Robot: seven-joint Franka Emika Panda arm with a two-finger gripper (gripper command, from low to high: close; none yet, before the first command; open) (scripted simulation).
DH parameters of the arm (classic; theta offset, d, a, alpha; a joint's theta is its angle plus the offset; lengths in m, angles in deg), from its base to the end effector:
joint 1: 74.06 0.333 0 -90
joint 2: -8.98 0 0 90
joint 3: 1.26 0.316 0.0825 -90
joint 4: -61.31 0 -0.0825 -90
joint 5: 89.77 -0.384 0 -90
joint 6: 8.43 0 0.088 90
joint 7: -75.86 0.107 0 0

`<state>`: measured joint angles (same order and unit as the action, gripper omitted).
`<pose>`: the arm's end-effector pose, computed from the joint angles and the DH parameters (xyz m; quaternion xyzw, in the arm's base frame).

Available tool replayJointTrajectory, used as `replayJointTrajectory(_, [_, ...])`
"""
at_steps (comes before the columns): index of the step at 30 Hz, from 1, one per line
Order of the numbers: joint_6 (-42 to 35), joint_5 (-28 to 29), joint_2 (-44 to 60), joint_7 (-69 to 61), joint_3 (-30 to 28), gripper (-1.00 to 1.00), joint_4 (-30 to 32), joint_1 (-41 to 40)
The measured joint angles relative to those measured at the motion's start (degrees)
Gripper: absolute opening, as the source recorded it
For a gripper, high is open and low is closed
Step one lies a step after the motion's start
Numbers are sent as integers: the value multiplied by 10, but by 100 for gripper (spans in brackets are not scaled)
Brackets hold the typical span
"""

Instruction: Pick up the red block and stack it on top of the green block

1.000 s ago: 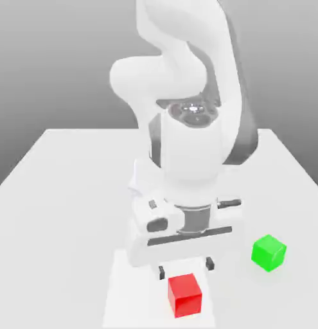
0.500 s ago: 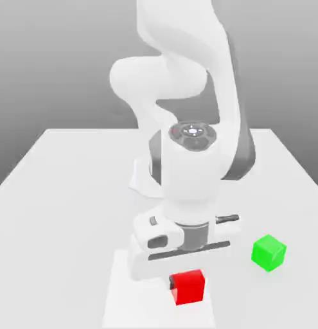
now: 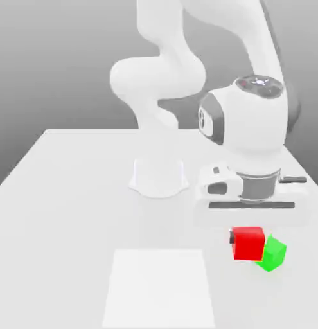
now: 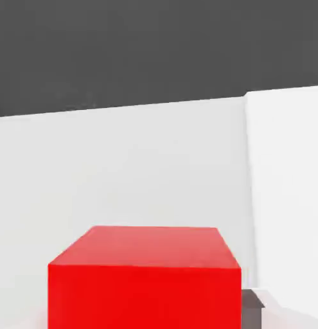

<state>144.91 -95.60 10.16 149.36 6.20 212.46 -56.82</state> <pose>0.3920 0.1771 0.2400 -0.8907 0.4538 0.0128 0.0228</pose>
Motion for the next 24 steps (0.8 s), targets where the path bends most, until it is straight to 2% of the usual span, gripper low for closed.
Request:
replayJointTrajectory(12, [-13, 35, -45, 346, 58, -100, 39, 67])
replayJointTrajectory(23, [91, 114, 65, 429, 44, -100, 35, 67])
replayJointTrajectory(24, [100, 121, 75, 434, 41, 100, 36, 69])
